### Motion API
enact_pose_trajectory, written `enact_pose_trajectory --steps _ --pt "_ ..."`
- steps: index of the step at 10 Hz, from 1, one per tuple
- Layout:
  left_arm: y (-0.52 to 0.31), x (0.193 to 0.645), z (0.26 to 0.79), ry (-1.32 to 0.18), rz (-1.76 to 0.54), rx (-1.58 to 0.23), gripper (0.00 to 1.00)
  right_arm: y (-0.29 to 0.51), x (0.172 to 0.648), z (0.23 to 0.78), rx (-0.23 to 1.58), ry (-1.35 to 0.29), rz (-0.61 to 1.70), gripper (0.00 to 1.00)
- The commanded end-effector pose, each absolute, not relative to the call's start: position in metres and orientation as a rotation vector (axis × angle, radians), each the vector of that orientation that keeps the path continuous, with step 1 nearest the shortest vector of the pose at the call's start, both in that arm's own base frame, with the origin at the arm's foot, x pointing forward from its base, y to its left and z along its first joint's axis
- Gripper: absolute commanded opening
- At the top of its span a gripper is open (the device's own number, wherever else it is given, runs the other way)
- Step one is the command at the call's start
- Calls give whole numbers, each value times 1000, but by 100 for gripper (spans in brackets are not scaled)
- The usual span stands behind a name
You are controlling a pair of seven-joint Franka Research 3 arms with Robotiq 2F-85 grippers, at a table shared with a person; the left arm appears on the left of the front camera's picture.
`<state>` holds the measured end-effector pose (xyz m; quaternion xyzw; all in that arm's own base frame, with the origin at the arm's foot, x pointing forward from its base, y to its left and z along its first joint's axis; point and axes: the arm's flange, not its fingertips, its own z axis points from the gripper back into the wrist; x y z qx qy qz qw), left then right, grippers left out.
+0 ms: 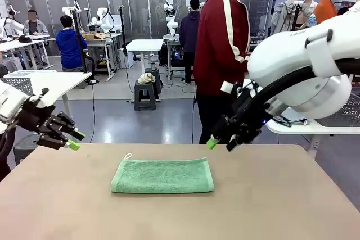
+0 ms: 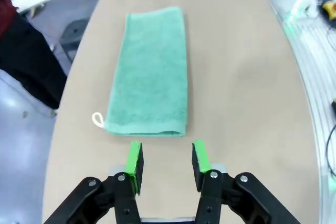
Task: Fold the towels and place them in the basket.
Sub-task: When a person lays out a Towel with hook on the table, fold it in half twice.
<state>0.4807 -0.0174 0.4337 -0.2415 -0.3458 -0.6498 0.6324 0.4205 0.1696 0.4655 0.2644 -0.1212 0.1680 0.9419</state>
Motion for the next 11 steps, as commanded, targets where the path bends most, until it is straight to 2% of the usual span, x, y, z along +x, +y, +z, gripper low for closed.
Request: enact_pose_trajectory --steps 1,2,3,4,8,9,10,11 --pt "0 498 422 -826 -1410 -658 50 176 434 453 611 -139 288 79" --pt "6 498 414 -850 -1392 -706 50 174 436 453 632 -174 328 79" --pt "8 502 404 -870 -1374 -759 50 173 422 451 558 -186 318 79" --pt "5 505 397 -884 -1370 -804 50 173 422 451 558 -186 318 79" --pt "2 516 373 -971 -1590 -726 50 173 422 451 558 -186 318 79" --pt "0 518 371 -978 -1611 -730 50 173 424 452 574 -180 316 79" --pt "-2 512 375 -916 -1522 -740 50 183 427 449 513 -194 309 79" --pt "-2 512 375 -916 -1522 -740 50 194 433 445 444 -198 283 79"
